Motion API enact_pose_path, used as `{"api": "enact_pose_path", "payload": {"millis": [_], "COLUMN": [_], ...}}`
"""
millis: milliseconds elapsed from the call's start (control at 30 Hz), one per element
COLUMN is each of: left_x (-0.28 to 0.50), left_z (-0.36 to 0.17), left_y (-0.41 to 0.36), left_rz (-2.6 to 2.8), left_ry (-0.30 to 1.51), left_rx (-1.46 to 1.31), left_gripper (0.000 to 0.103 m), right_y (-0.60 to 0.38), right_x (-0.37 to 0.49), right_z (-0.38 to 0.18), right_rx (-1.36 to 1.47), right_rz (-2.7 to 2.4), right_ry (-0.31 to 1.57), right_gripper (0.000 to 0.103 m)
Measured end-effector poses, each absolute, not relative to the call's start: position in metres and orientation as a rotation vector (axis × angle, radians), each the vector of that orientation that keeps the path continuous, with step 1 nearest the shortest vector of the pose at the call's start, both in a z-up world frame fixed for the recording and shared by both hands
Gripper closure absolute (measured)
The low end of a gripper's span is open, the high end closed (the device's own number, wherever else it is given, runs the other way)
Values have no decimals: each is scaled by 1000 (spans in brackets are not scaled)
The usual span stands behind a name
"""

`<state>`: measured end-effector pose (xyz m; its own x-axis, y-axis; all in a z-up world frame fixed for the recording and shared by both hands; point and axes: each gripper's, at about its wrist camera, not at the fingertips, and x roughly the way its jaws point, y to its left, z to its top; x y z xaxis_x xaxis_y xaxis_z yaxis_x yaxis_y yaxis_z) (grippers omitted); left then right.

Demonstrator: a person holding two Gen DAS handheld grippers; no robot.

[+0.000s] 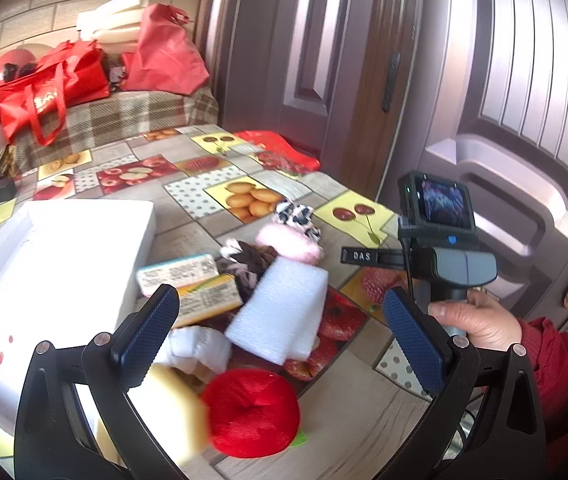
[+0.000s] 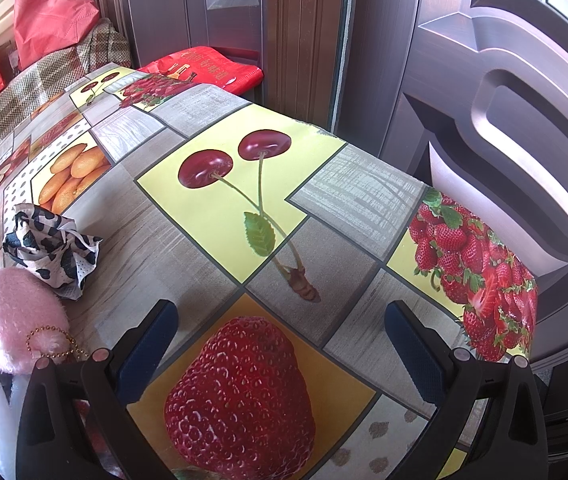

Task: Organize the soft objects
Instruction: 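Move both tools toward the soft objects on the table, then grasp the pale yellow octagonal sponge with the left tool while the right tool grasps a white foam sheet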

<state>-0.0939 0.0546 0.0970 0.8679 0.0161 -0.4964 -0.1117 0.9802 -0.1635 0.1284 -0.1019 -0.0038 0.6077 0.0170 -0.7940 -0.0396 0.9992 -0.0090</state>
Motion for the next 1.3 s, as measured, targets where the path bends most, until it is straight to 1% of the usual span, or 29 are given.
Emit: {"api": "enact_pose_path", "payload": {"millis": [100, 167, 267, 367, 433, 467, 567, 633, 767, 833, 1033, 1300], "left_x": [-125, -142, -163, -168, -165, -162, -155, -150, -140, -137, -133, -130], "left_z": [110, 110, 104, 93, 84, 78, 62, 55, 47, 47, 44, 40], "left_y": [87, 109, 132, 133, 125, 120, 108, 101, 94, 91, 87, 92], "left_rz": [150, 187, 204, 213, 206, 205, 152, 106, 88, 75, 63, 93], "left_ry": [426, 392, 334, 382, 457, 494, 568, 595, 645, 654, 690, 709], "left_rx": [-226, -260, -294, -249, -183, -152, -119, -110, -80, -72, -40, -66], "left_gripper": [0, 0, 0, 0, 0, 0, 0, 0, 1, 5, 5, 5], "right_y": [-104, -106, -130, -155, -161, -159, -138, -126, -102, -90, -63, -23], "right_x": [129, 131, 122, 96, 76, 68, 53, 48, 47, 41, 16, 4], "right_z": [-3, 1, 10, 32, 47, 52, 62, 61, 46, 39, 40, 24], "right_rx": [-24, -29, 131, 246, 207, 162, 17, -20, -41, -100, -255, -459], "right_rz": [68, 184, 362, 584, 716, 782, 892, 943, 1060, 1078, 1102, 1086], "right_ry": [914, 905, 846, 625, 482, 452, 479, 512, 656, 692, 609, 588], "right_gripper": [0, 0, 0, 0, 0, 0, 0, 0, 0, 0, 0, 0]}}
